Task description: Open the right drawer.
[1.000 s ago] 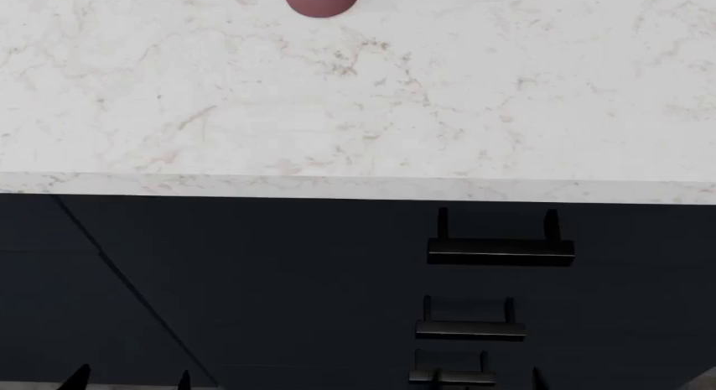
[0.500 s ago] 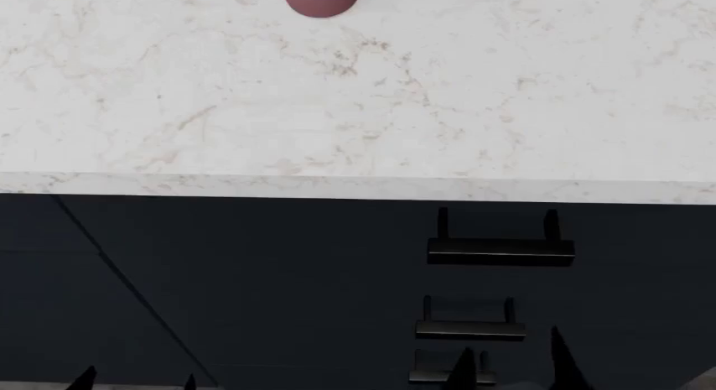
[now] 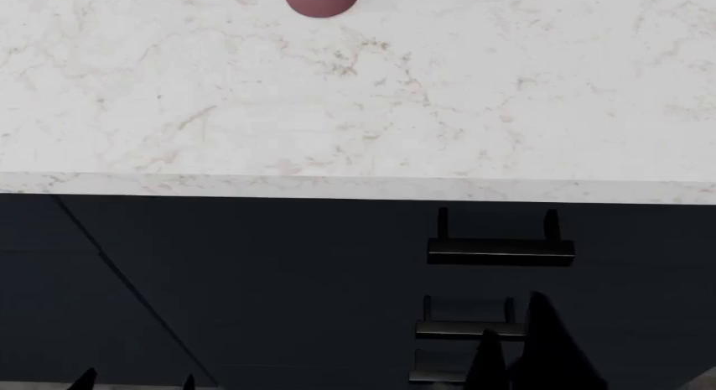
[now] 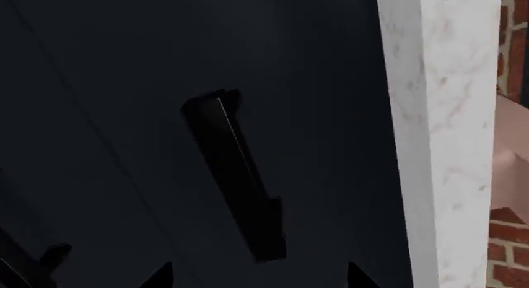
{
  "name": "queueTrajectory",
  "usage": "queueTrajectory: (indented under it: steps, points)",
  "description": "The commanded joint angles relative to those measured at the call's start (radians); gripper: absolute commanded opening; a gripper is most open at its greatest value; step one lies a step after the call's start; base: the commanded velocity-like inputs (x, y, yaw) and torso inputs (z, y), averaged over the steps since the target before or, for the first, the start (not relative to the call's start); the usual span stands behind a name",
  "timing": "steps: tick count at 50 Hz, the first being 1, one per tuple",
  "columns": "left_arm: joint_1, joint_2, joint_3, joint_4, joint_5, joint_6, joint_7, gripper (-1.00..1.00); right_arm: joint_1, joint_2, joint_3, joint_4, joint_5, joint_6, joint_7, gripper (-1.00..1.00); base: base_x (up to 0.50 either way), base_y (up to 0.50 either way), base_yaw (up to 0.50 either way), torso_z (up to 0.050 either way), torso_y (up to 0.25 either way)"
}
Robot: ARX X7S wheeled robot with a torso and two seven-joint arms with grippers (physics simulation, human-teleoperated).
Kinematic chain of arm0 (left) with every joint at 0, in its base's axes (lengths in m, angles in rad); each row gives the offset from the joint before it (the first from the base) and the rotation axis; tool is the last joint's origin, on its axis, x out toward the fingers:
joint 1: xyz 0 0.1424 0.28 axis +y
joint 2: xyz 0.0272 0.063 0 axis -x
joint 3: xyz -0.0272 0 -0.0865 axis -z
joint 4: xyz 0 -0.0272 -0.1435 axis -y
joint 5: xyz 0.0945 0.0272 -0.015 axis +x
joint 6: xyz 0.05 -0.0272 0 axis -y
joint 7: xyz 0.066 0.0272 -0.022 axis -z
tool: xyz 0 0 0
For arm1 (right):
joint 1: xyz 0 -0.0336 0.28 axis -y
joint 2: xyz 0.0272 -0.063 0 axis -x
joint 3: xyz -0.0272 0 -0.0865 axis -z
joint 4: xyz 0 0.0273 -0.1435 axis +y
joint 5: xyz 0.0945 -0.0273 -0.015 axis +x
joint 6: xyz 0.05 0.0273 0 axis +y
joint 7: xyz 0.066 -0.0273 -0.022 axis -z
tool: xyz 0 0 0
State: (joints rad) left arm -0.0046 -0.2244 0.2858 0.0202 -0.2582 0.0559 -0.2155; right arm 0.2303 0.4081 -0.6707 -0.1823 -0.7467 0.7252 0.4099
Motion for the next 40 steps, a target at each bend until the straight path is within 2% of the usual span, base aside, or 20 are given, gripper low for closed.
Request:
queueTrajectory:
  steps: [1,19,40]
  points:
    - [0.001,-0.005,0.004,0.009,-0.012,-0.007,-0.005,1.0,0.043,0.011,-0.111,0.08,-0.172,0.088,-0.017,1.0,0.0,0.0,0.0,0.0,0.0]
    - [-0.001,-0.011,0.012,0.008,-0.017,-0.004,-0.013,1.0,0.039,0.004,-0.09,0.086,-0.13,0.073,-0.018,1.0,0.0,0.0,0.0,0.0,0.0]
    - [0.0,-0.019,0.025,0.008,-0.017,0.001,-0.022,1.0,0.139,-0.015,-0.097,0.281,-0.107,-0.008,0.049,1.0,0.0,0.0,0.0,0.0,0.0]
